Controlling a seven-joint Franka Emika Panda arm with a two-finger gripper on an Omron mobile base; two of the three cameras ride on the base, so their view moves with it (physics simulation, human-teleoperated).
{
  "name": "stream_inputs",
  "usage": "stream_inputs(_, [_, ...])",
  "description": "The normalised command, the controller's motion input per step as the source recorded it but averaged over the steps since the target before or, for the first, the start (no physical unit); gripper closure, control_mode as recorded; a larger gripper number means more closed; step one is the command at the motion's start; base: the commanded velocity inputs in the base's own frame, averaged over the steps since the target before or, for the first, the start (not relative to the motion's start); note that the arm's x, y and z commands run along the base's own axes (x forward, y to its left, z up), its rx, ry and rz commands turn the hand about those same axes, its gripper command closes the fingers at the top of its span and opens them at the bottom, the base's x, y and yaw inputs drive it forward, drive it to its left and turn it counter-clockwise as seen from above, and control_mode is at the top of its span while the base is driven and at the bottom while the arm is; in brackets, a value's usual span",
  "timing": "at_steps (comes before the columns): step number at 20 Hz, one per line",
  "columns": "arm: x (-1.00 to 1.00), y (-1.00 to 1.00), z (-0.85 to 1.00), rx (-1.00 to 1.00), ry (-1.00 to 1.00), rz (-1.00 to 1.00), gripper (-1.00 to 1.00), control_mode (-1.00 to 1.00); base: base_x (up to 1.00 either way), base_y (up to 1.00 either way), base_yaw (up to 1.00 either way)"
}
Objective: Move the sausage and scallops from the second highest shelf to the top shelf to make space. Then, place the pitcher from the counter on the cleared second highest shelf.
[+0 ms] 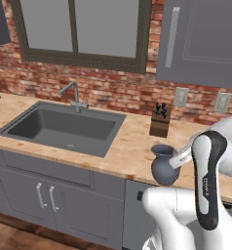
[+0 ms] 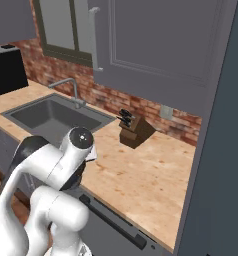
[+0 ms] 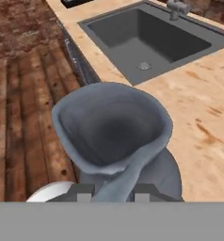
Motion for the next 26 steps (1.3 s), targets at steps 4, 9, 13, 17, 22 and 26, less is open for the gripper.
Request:
stream_inputs(4, [-0.36,0.00,0.63,-0.20,0.13,-0.64,1.00,-1.00,0.00,0.00,0.00])
stream_inputs(9, [-0.08,0.00,0.83,-0.21,0.06,-0.59,1.00,-1.00,0.00,0.00,0.00])
stream_inputs(13, [-0.10,0.00,0.66,-0.13,0.00,-0.33,1.00,-1.00,0.00,0.00,0.00])
stream_inputs(17, [-0.19,0.00,0.29,-0.01,-0.09,-0.11,1.00,-1.00,0.00,0.00,0.00])
stream_inputs(22, [-0.17,-0.01,0.02,0.12,-0.20,-0.05,1.00,-1.00,0.00,0.00,0.00])
stream_inputs(26, [-0.08,-0.12,0.05,0.14,-0.25,-0.01,1.00,-1.00,0.00,0.00,0.00])
